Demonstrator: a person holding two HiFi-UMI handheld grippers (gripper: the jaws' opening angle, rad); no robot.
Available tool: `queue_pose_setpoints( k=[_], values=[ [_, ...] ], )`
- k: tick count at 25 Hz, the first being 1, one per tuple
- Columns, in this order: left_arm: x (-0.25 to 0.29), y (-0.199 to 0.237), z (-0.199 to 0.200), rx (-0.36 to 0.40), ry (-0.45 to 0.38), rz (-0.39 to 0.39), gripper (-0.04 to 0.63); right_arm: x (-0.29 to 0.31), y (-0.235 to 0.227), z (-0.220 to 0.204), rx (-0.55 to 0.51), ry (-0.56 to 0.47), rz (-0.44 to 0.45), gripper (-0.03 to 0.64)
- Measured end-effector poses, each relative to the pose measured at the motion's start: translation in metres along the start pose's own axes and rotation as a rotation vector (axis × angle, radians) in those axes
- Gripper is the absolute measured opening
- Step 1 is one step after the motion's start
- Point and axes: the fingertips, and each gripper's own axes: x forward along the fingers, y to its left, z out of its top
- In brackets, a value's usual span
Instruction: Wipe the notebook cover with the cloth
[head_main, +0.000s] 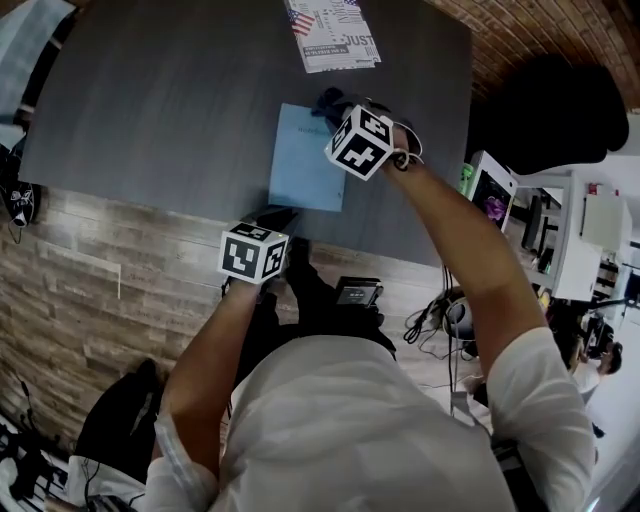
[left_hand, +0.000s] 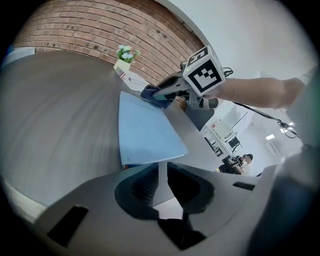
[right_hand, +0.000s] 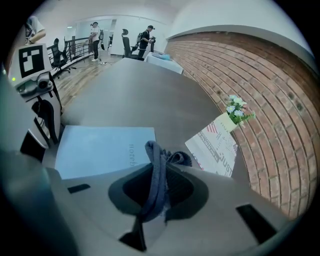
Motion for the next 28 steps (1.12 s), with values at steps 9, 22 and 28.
queue_pose_setpoints(
  k=[9, 22, 28],
  values=[
    [0.007, 0.004, 0.003, 0.010, 0.037, 0.013, 0.046, 0.019, 0.023, -0.005, -0.003, 0.018, 0.053, 0.066],
    [0.010, 0.005, 0.002, 0.019, 0.069, 0.026, 0.044, 0.005, 0.061, -0.008, -0.047, -0.001, 0.092, 0.066],
    [0.009, 0.007, 0.003, 0.032, 0.072, 0.041, 0.041, -0.005, 0.084, -0.009, -0.081, -0.007, 0.115, 0.066]
  ],
)
